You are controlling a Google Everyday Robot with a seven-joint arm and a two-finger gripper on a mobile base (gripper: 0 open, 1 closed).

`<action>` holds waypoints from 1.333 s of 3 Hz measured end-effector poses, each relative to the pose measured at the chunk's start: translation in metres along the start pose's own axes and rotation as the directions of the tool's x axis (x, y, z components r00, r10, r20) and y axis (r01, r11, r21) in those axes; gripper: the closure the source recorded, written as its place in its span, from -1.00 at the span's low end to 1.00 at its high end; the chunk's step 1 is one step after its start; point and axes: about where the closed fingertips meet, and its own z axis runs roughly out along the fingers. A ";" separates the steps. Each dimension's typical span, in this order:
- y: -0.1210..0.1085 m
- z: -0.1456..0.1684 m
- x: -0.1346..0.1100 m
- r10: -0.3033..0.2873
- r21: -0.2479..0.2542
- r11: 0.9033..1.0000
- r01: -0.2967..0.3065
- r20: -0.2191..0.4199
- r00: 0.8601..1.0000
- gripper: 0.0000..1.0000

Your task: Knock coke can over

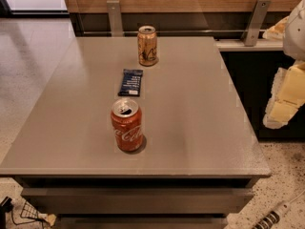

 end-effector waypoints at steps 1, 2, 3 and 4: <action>0.000 0.000 -0.003 -0.003 0.005 1.000 0.003 0.011 1.000 -1.00; 0.005 0.004 -0.010 0.001 -0.011 1.000 0.000 0.092 0.996 -1.00; 0.012 0.022 -0.018 0.017 -0.025 1.000 -0.011 0.272 0.962 -1.00; 0.017 0.040 -0.030 0.039 -0.032 0.999 -0.027 0.443 0.896 -1.00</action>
Offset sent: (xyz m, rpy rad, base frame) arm -0.0068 0.0449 -0.0159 0.4220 -0.0229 0.1207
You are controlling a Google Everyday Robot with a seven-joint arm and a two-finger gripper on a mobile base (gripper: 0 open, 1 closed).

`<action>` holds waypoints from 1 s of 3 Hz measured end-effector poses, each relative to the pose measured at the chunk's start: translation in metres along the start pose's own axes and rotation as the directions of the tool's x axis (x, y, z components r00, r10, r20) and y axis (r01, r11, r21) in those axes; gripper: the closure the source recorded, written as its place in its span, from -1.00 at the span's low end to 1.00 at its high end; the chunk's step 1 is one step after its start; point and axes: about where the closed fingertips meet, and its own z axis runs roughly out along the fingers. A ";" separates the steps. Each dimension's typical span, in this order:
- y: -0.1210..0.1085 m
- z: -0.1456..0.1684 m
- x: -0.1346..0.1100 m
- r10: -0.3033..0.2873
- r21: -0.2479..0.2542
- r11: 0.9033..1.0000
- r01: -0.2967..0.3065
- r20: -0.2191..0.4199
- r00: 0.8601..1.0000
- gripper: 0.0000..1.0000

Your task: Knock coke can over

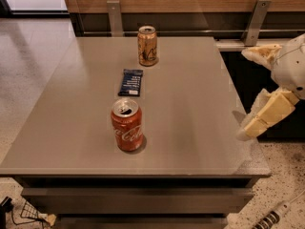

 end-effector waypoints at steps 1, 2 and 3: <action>0.007 0.032 -0.022 0.000 -0.030 1.000 0.006 0.211 0.978 -1.00; 0.011 0.054 -0.055 0.016 -0.074 0.997 0.016 0.408 0.913 -1.00; 0.014 0.067 -0.079 0.051 -0.116 0.993 0.020 0.570 0.820 -1.00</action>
Offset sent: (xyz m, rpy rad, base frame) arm 0.0234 0.1171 0.0001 0.6959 -0.0879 0.2492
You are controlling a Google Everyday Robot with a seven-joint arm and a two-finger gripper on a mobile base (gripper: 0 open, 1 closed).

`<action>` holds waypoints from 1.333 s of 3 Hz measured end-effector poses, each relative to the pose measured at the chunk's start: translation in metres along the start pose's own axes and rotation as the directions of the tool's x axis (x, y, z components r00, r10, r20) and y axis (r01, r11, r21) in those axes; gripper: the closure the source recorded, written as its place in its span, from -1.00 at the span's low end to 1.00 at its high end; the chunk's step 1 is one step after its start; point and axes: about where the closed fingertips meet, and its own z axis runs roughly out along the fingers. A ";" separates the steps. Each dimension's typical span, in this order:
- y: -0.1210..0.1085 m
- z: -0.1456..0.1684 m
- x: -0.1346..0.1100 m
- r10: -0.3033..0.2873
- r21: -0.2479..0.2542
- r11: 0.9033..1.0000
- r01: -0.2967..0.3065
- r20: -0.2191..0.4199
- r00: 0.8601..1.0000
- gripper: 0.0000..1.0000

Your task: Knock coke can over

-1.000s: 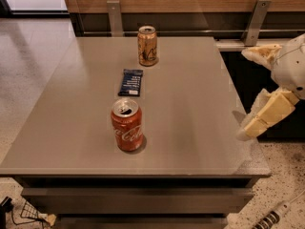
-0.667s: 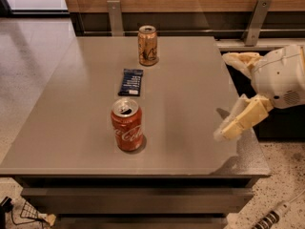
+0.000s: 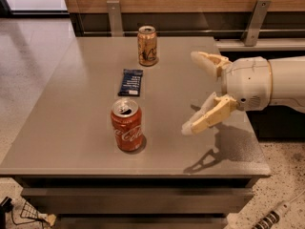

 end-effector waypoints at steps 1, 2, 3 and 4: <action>0.000 0.000 0.000 0.000 0.000 1.000 0.000 0.000 1.000 -1.00; 0.006 0.013 0.006 0.000 -0.006 1.000 0.000 0.009 1.000 -1.00; 0.019 0.039 0.013 -0.010 -0.014 1.000 0.011 0.043 0.999 -1.00; 0.030 0.067 0.017 -0.019 -0.037 0.999 0.021 0.049 0.999 -1.00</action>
Offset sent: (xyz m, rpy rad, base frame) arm -0.0060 0.0422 -0.0434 0.0378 0.0029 0.0178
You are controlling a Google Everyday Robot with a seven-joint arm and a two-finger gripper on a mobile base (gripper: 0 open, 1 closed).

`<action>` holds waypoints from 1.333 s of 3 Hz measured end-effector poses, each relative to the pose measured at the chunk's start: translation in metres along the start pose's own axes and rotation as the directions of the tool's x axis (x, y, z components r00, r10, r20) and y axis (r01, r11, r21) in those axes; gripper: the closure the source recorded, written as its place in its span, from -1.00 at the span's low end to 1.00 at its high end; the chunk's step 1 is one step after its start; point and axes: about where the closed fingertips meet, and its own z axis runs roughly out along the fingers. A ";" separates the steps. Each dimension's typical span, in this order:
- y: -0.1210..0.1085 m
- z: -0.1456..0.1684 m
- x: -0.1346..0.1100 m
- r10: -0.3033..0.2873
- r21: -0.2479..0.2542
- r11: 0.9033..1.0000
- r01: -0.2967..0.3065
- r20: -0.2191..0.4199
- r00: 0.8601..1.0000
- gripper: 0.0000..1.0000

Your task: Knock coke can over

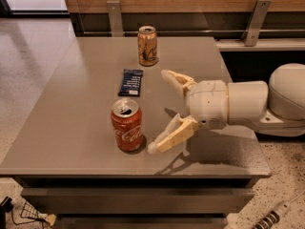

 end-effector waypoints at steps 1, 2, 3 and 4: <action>0.007 0.026 0.010 0.016 -0.036 0.999 -0.016 0.007 1.000 -1.00; 0.011 0.041 0.023 0.048 -0.061 0.997 -0.046 0.033 0.998 -1.00; 0.017 0.049 0.030 0.081 -0.088 0.994 -0.072 0.105 0.991 -0.66; 0.030 0.068 0.021 0.087 -0.138 0.989 -0.060 0.194 0.977 -0.04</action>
Offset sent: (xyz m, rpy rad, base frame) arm 0.0052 0.0438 -0.0590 0.0858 0.1024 0.0676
